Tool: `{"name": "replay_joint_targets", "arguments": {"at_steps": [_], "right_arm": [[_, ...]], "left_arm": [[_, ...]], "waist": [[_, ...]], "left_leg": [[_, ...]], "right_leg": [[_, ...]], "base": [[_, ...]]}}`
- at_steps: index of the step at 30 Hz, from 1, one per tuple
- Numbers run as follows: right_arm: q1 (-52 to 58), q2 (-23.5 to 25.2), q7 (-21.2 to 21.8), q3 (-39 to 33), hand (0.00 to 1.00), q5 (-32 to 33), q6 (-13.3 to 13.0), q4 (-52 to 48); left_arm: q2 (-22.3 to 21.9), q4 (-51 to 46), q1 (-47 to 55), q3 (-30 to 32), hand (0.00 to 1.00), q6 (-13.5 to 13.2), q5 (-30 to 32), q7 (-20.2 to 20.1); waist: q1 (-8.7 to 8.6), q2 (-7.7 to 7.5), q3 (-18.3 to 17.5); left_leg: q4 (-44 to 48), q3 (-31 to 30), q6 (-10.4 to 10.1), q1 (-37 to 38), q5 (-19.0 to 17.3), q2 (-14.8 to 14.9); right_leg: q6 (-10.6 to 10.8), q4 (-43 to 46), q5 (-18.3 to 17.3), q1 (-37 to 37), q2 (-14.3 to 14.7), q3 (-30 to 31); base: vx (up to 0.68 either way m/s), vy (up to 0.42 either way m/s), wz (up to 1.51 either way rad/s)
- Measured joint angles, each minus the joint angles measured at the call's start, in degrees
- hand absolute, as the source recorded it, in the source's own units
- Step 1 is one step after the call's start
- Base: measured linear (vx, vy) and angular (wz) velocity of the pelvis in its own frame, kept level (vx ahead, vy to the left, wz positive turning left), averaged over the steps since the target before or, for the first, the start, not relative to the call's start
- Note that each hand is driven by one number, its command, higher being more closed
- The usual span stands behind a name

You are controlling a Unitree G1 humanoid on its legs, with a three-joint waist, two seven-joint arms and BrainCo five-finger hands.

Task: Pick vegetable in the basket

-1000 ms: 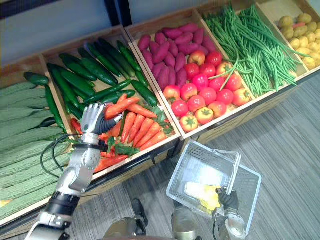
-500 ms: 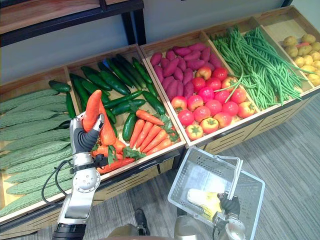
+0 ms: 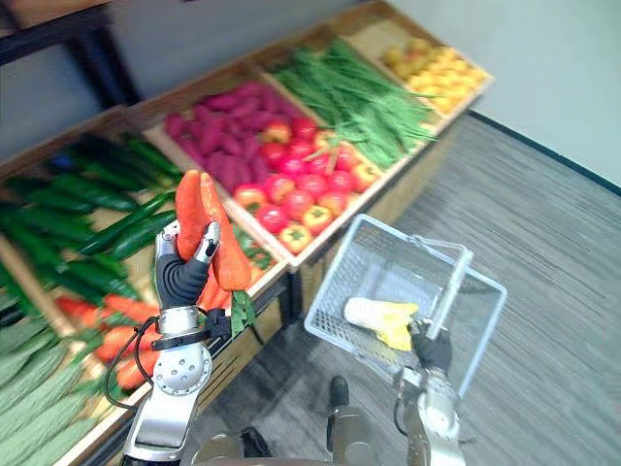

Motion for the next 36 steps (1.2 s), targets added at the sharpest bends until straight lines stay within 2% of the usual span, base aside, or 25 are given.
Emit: {"name": "replay_joint_targets", "arguments": {"at_steps": [1, 2, 3, 4, 5, 6, 7, 8, 9, 10, 12, 14, 15, 16, 17, 18, 23, 26, 27, 29, 36], "right_arm": [[-0.64, -0.33, -0.06, -0.03, 1.0, -0.61, 0.05, 0.0], [-0.74, -0.66, -0.05, 0.2, 1.0, -0.97, 0.11, 0.01], [-0.94, -1.35, -0.04, 1.69, 1.0, -1.09, 0.12, 0.01], [-1.33, -2.1, -0.09, 3.58, 1.0, -1.15, 0.16, 0.0], [-1.49, -2.44, -0.07, 4.44, 1.0, -1.15, 0.16, 0.0], [-1.55, -2.89, -0.25, 5.53, 1.0, -1.0, 0.15, 0.0], [-1.65, -3.21, -0.35, 5.99, 1.0, -1.0, 0.15, -0.02], [-2.29, -3.37, -1.01, 7.41, 1.0, -0.93, 0.15, -0.05], [-3.19, -3.66, -1.44, 7.8, 1.0, -0.82, 0.15, -0.16], [-4.57, -3.63, -1.64, 7.93, 1.0, -0.48, 0.14, -0.54], [-5.0, -3.44, -1.64, 8.02, 1.0, 0.05, 0.14, -1.66], [-4.93, -4.05, -1.56, 8.85, 1.0, 0.4, 0.12, -2.53], [-4.67, -4.78, -1.3, 9.57, 1.0, 1.11, 0.12, -3.48], [-4.48, -5.46, -0.84, 10.22, 1.0, 1.75, 0.06, -4.05], [-4.13, -5.47, -0.05, 11.14, 1.0, 2.57, 0.03, -4.4], [-1.78, -5.48, 4.09, 16.28, 1.0, 10.43, -0.44, -6.47], [0.79, -5.46, 6.62, 20.49, 1.0, 13.5, -0.26, -6.47], [1.36, -5.71, 9.48, 24.86, 1.0, 17.51, -0.24, -6.47], [1.49, -5.72, 10.28, 25.92, 1.0, 19.05, -0.24, -6.47], [2.36, -6.04, 11.32, 26.45, 1.0, 22.72, 0.26, -6.47], [2.73, -9.05, 12.84, 29.15, 1.0, 27.34, 0.97, -6.47]], "left_arm": [[-0.16, 2.38, -2.15, -0.45, 1.0, 0.02, -0.21, -0.04], [-0.28, 3.72, -2.91, -0.7, 1.0, 0.04, -0.21, -0.16], [-0.13, 4.84, -3.24, -1.0, 1.0, 0.06, -0.22, -0.43], [-0.14, 5.25, -3.26, -1.13, 1.0, 0.02, -0.32, -0.85], [-0.11, 5.95, -3.47, -1.34, 1.0, -0.07, -0.94, -1.06], [0.09, 8.99, -4.76, -2.55, 1.0, -0.12, -2.07, -1.16], [0.09, 10.6, -5.44, -3.19, 1.0, -0.07, -2.48, -1.21], [0.07, 12.48, -5.79, -4.03, 1.0, 0.03, -4.12, -1.26], [-0.09, 12.93, -5.87, -5.12, 1.0, 0.06, -5.2, -1.3], [-0.08, 12.97, -6.2, -7.24, 1.0, 0.05, -6.46, -1.36], [-0.48, 13.8, -6.84, -8.49, 1.0, 0.04, -7.17, -1.54], [-1.24, 15.11, -7.57, -9.59, 1.0, 0.02, -8.02, -1.78], [-1.93, 15.74, -7.65, -9.67, 1.0, -0.01, -8.28, -2.04], [-2.36, 16.57, -7.84, -9.67, 1.0, -0.01, -8.68, -2.49], [-2.29, 19.03, -8.22, -9.68, 1.0, -0.02, -9.01, -2.72], [-1.21, 26.85, -8.96, -10.83, 1.0, 1.59, -10.21, -3.92], [-0.68, 28.68, -8.98, -12.05, 1.0, 2.09, -10.17, -4.72], [0.06, 36.19, -9.07, -11.56, 1.0, 2.96, -10.0, -5.35], [0.32, 37.74, -9.09, -11.55, 0.0, 3.52, -9.67, -6.0], [0.38, 40.56, -9.08, -11.9, 0.0, 4.53, -7.89, -7.52], [0.74, 45.49, -10.17, -12.27, 0.0, 5.69, -1.5, -9.17]], "waist": [[-0.73, 0.66, -0.01], [-1.05, 1.36, -0.02], [-1.13, 2.01, -0.25], [-0.84, 2.41, -0.2], [-0.72, 2.69, -0.2], [-0.52, 3.03, -0.18], [-0.34, 3.25, -0.09], [-0.24, 3.72, -0.14], [0.12, 4.01, -0.18], [0.73, 3.98, -0.16], [1.04, 4.08, -0.12], [1.68, 4.33, -0.23], [1.72, 5.15, -0.58], [1.64, 6.09, -0.97], [1.55, 5.89, -1.17], [0.51, 5.0, -1.23], [0.53, 4.64, -1.36], [0.44, 3.69, -1.96], [0.25, 3.12, -2.07], [0.18, 2.28, -2.33], [0.15, 2.21, -2.35]], "left_leg": [[0.82, -0.27, -1.44, 0.22, -0.85, 0.96], [1.77, 0.19, -2.24, 0.64, -1.27, 2.1], [4.95, -0.34, -2.31, 1.13, -1.29, 4.55], [10.79, -2.29, -0.98, 0.76, -0.56, 7.92], [13.84, -3.61, 0.42, 0.48, 0.25, 9.52], [20.01, -8.0, 4.79, -1.18, 2.96, 11.93], [22.89, -10.74, 6.41, -1.85, 5.04, 12.53], [27.52, -18.26, 5.41, -3.78, 7.17, 11.8], [28.2, -24.66, 2.24, -5.55, 4.75, 8.82], [26.55, -32.5, 0.27, -8.41, 1.14, 3.14], [21.69, -37.95, -0.86, -9.66, -1.34, -1.4], [11.87, -43.16, -2.33, -9.13, -1.48, -4.9], [6.93, -43.63, -3.03, -8.89, 0.78, -5.23], [4.05, -43.43, -2.62, -8.99, 2.09, -4.87], [1.18, -41.7, -2.21, -7.11, 1.25, -4.55], [-6.7, -36.54, -0.63, -2.67, 2.03, -7.58], [-8.71, -35.16, -0.36, -0.67, 2.19, -8.44], [-10.67, -33.59, -0.15, 0.98, 2.42, -8.67], [-10.8, -33.49, -0.14, 0.81, 2.42, -8.86], [-11.59, -33.65, -0.11, 0.81, 2.44, -9.27], [-12.13, -34.09, 0.25, 0.74, 2.68, -9.64]], "right_leg": [[1.7, -0.34, 0.92, -0.77, 1.62, 2.27], [1.91, -1.04, 0.99, -0.65, 3.1, 3.3], [1.96, -2.81, 1.0, -0.36, 6.29, 6.41], [1.84, -5.16, 1.08, 0.64, 9.39, 9.33], [1.59, -6.32, 1.27, 1.45, 11.0, 10.33], [0.78, -8.36, 2.48, 3.56, 13.42, 12.48], [0.53, -9.1, 2.8, 4.62, 14.38, 13.62], [0.11, -10.84, 3.04, 6.6, 16.07, 16.9], [-0.69, -11.55, 3.62, 7.32, 16.37, 19.11], [-0.56, -12.15, 4.18, 7.74, 16.44, 22.73], [0.17, -13.03, 5.01, 8.94, 16.46, 25.47], [0.76, -14.14, 5.37, 11.02, 17.0, 28.46], [1.44, -15.22, 5.73, 11.75, 17.84, 30.22], [2.06, -16.04, 6.09, 12.03, 18.75, 31.41], [2.97, -17.18, 6.74, 12.5, 18.67, 33.51], [5.3, -19.66, 8.28, 12.39, 16.19, 38.94], [6.07, -20.35, 8.82, 12.76, 15.68, 40.8], [6.13, -20.67, 8.78, 13.31, 15.78, 42.81], [6.23, -21.18, 8.84, 13.27, 15.62, 43.0], [6.46, -21.65, 9.01, 13.16, 15.32, 43.1], [6.67, -21.65, 8.86, 13.02, 14.94, 42.67]], "base": [[0.09, -0.151, -1.16], [0.13, -0.148, -1.12], [0.16, -0.164, -1.47], [0.16, -0.151, -1.62], [0.17, -0.153, -1.58], [0.15, -0.1, -1.11], [0.26, -0.107, -1.27], [0.24, -0.032, -1.18], [0.36, 0.034, -1.61], [0.22, 0.057, -1.33], [0.22, 0.075, -0.98], [0.23, 0.138, -1.0], [0.15, 0.147, -0.97], [0.13, 0.177, -0.89], [0.2, 0.44, -1.28], [0.19, 0.449, -1.12], [0.06, 0.166, -0.25], [0.01, 0.048, -0.24], [0.0, 0.045, -0.22], [-0.01, 0.037, -0.01], [0.0, 0.041, 0.04]]}}
